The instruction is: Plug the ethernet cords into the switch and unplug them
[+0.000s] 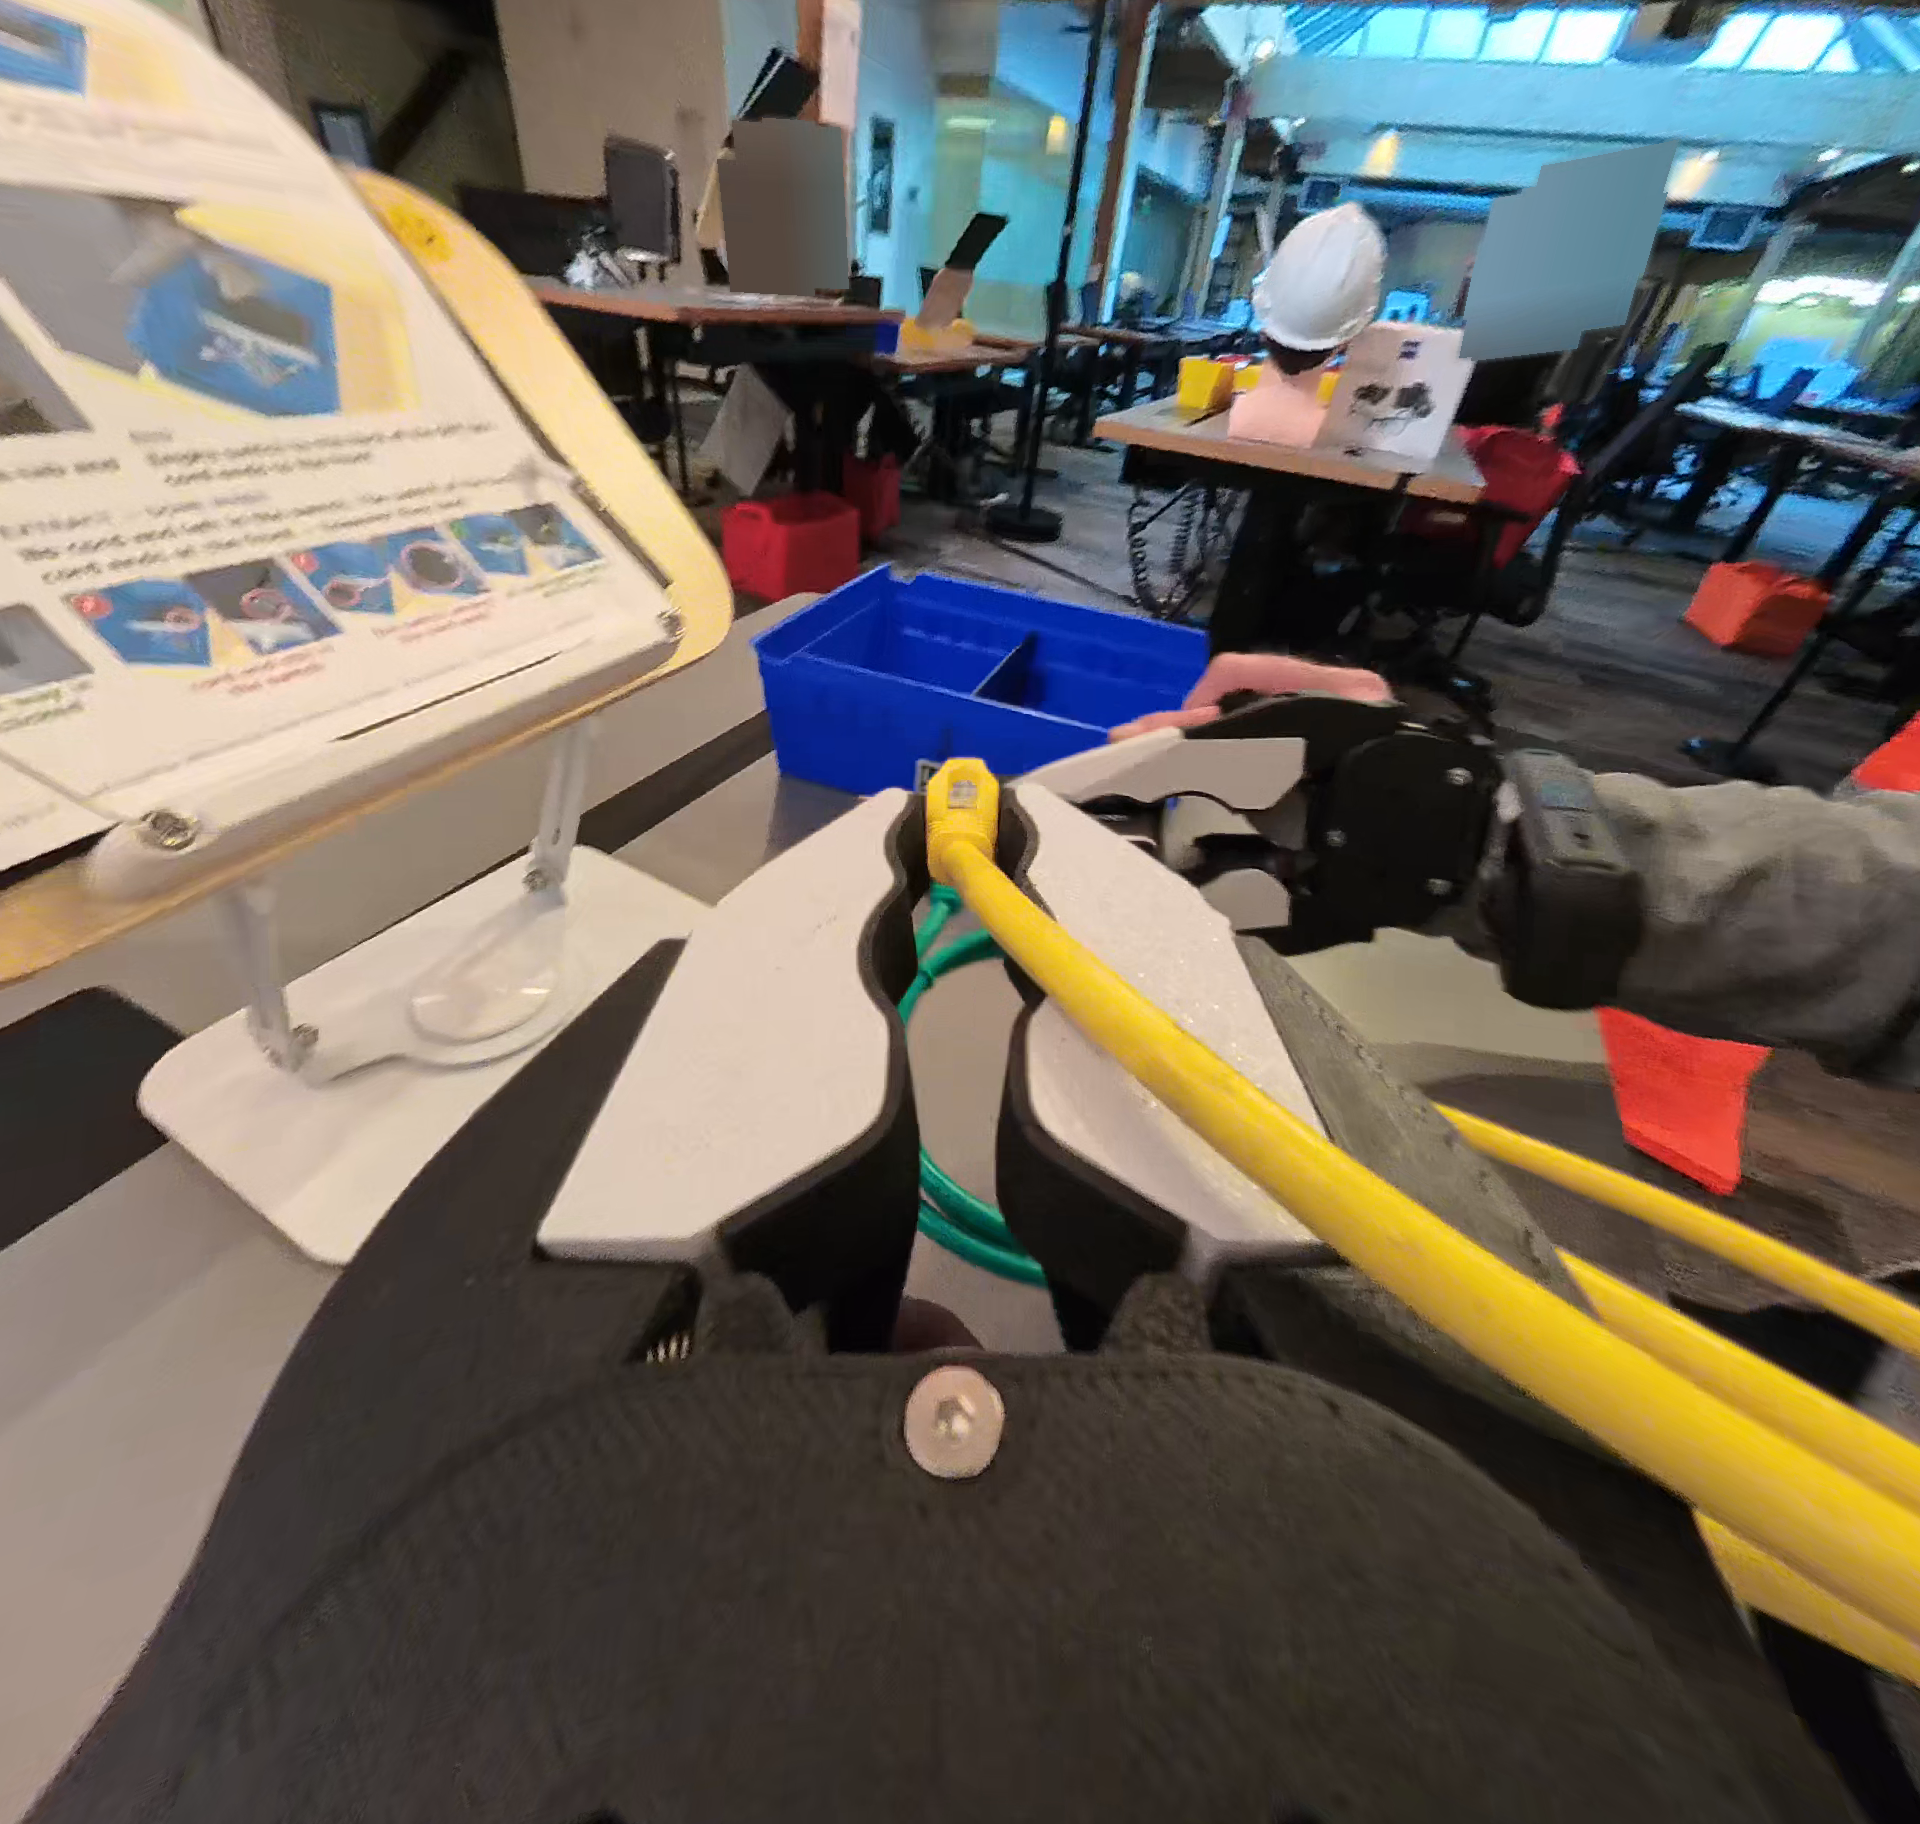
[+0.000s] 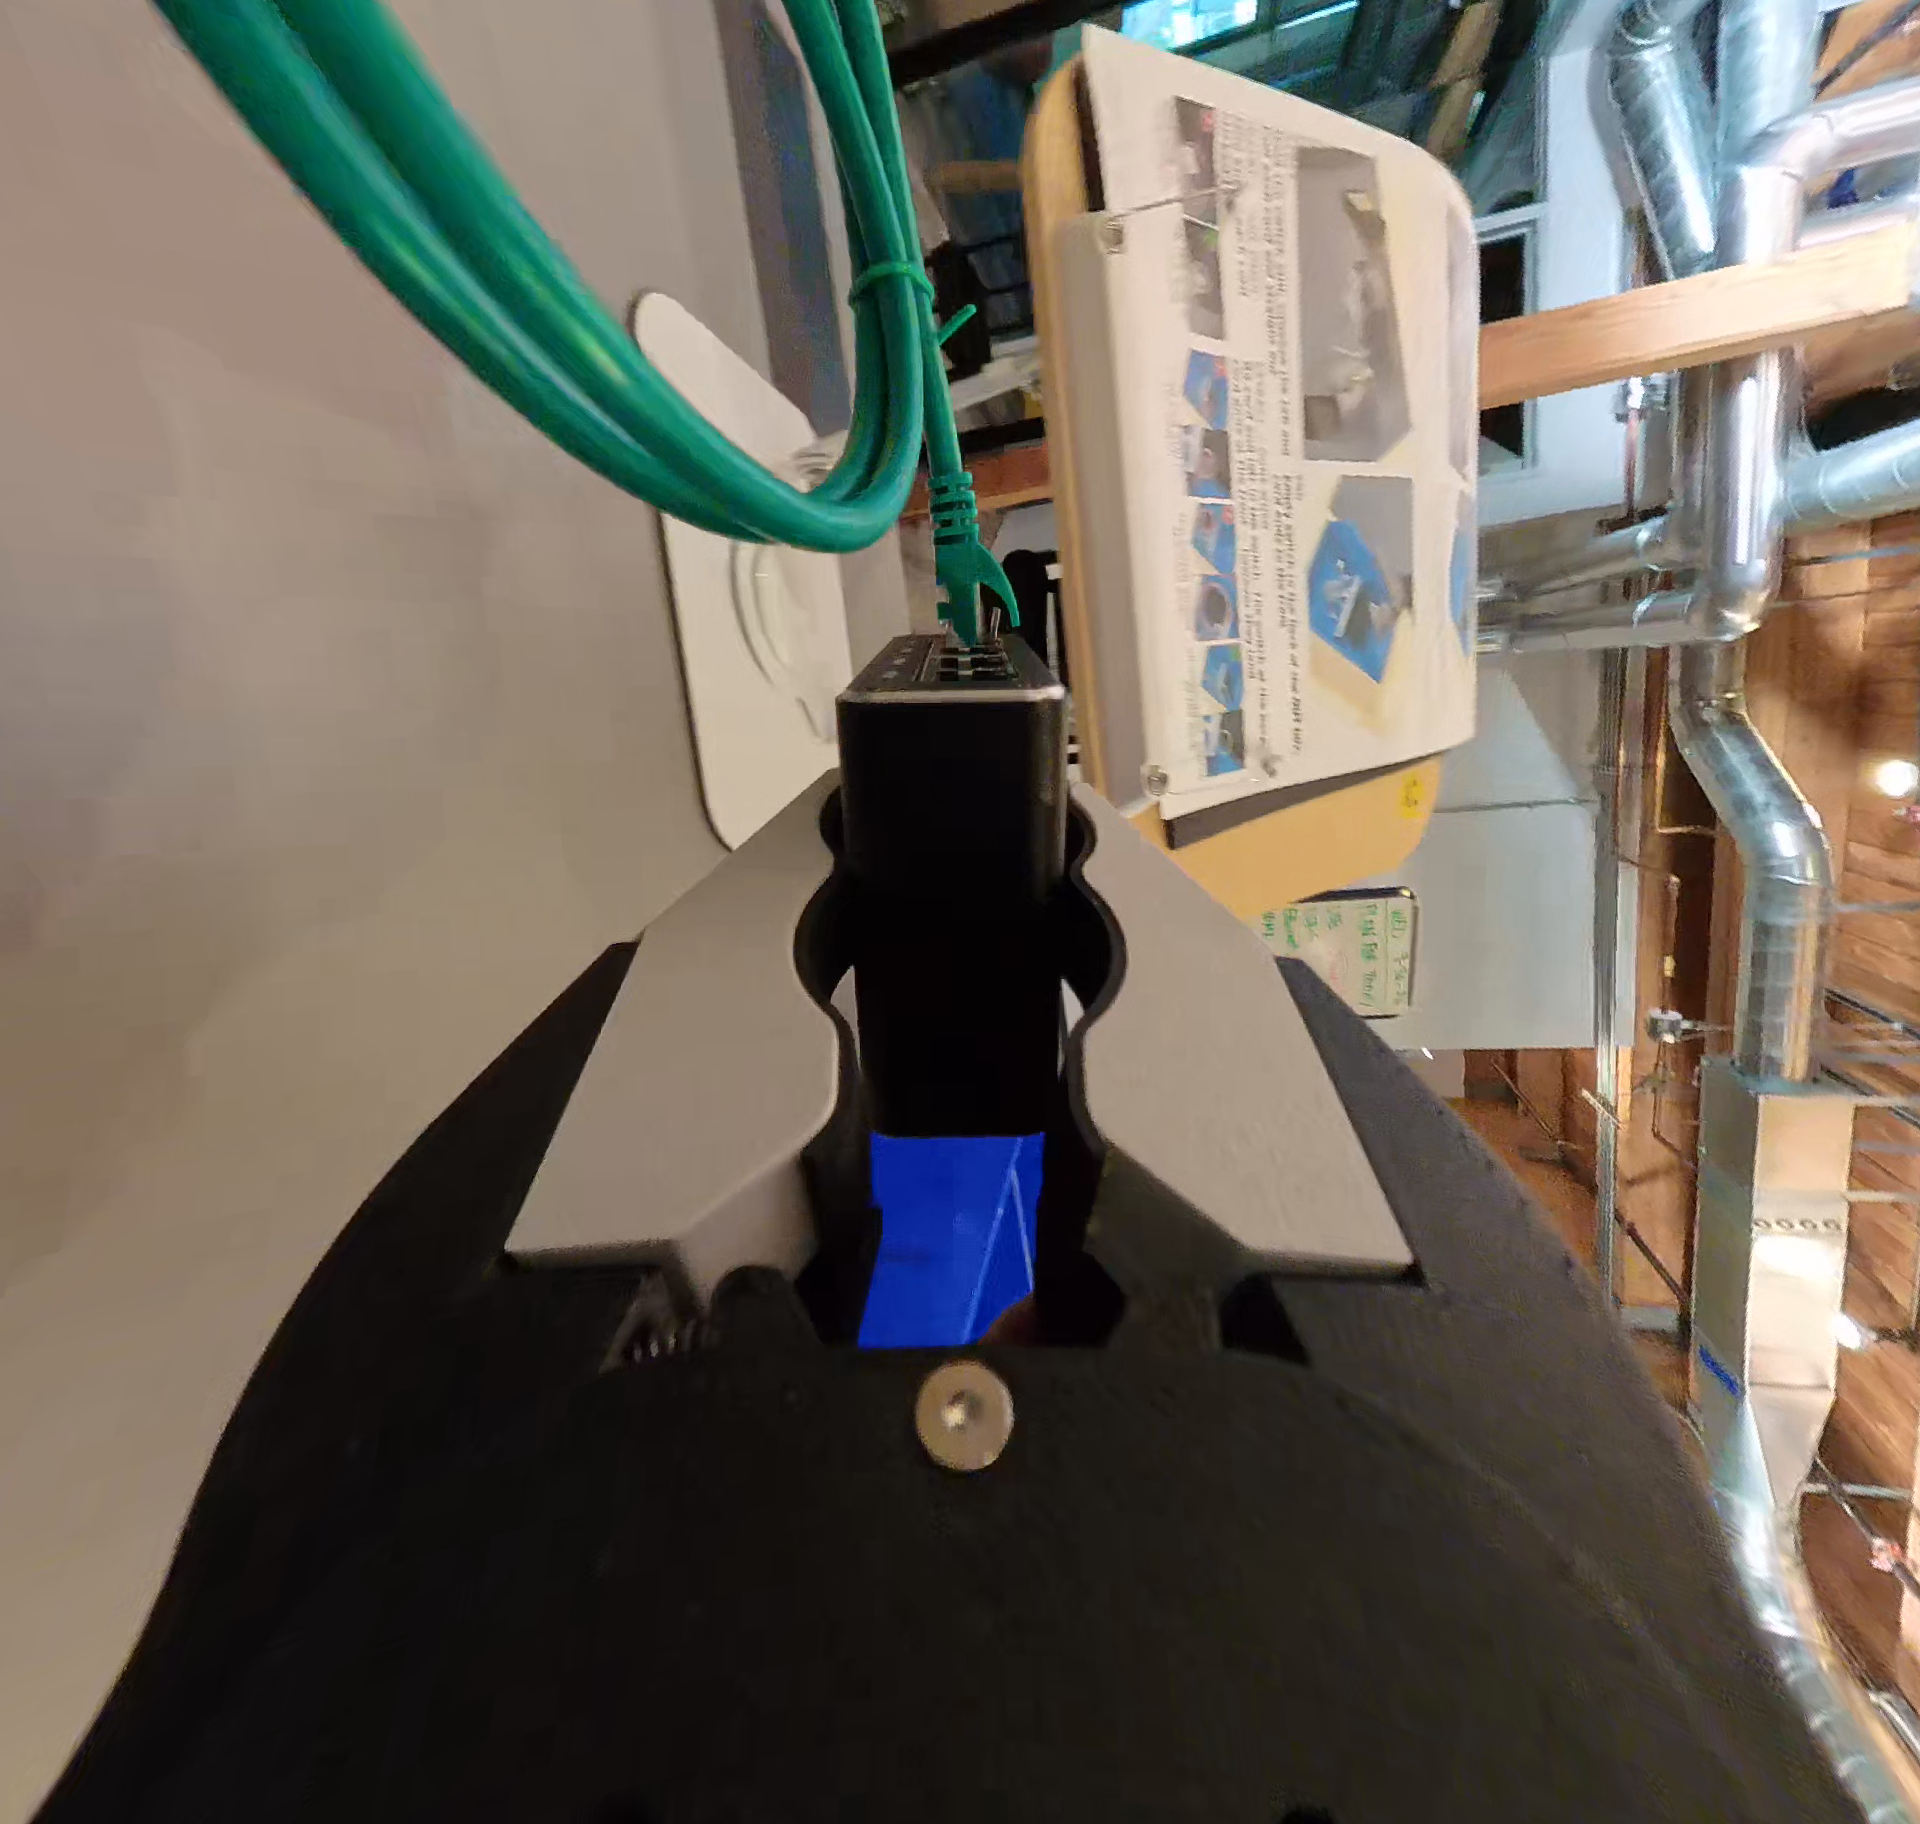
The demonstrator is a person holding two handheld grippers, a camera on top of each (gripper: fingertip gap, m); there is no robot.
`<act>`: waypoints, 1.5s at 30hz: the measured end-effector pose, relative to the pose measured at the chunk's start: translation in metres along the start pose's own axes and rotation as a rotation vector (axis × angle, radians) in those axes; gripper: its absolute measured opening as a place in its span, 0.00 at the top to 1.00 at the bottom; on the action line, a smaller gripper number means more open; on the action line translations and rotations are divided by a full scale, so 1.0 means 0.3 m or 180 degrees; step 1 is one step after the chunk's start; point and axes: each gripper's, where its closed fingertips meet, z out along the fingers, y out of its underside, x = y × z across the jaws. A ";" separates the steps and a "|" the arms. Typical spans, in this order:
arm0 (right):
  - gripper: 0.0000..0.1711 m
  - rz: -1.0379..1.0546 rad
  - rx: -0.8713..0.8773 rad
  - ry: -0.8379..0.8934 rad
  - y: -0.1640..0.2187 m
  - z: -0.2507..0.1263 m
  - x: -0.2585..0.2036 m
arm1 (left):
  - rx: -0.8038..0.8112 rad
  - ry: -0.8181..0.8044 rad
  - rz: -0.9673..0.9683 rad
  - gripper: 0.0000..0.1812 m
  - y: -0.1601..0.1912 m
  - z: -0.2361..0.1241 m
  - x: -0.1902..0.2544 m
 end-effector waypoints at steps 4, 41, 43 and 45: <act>0.82 0.0120 0.0001 0.0156 0.003 -0.016 0.082 | 0.0074 0.0149 0.0044 0.93 -0.031 -0.006 0.105; 0.81 0.0332 0.0541 0.0392 -0.183 -0.127 0.162 | 0.0373 0.0448 -0.0320 0.93 0.048 0.178 0.238; 0.81 0.0297 0.0550 0.0403 -0.187 -0.129 0.160 | 0.0326 0.0520 -0.0380 0.93 0.056 0.185 0.241; 0.81 0.0293 0.0566 0.0412 -0.185 -0.131 0.162 | 0.0315 0.0591 -0.0411 0.93 0.057 0.190 0.245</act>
